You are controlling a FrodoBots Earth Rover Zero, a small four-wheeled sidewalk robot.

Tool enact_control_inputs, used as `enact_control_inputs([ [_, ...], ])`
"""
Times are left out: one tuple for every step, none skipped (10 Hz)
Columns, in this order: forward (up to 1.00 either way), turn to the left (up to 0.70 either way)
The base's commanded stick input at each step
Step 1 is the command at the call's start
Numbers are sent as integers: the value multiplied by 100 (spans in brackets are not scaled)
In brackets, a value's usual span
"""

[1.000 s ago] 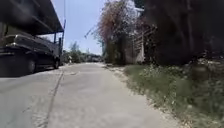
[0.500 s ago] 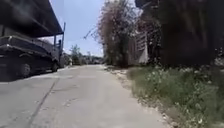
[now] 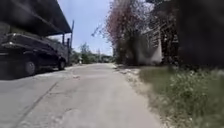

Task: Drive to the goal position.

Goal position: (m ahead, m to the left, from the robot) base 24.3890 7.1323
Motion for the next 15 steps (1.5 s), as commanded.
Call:
enact_control_inputs([
  [100, 0],
  [100, 0],
  [100, 0],
  [100, 0],
  [100, 0],
  [100, 0],
  [100, 0],
  [100, 0],
  [100, 0],
  [100, 0],
  [100, 0],
  [100, 0],
  [100, 0],
  [100, 0],
  [100, 0],
])
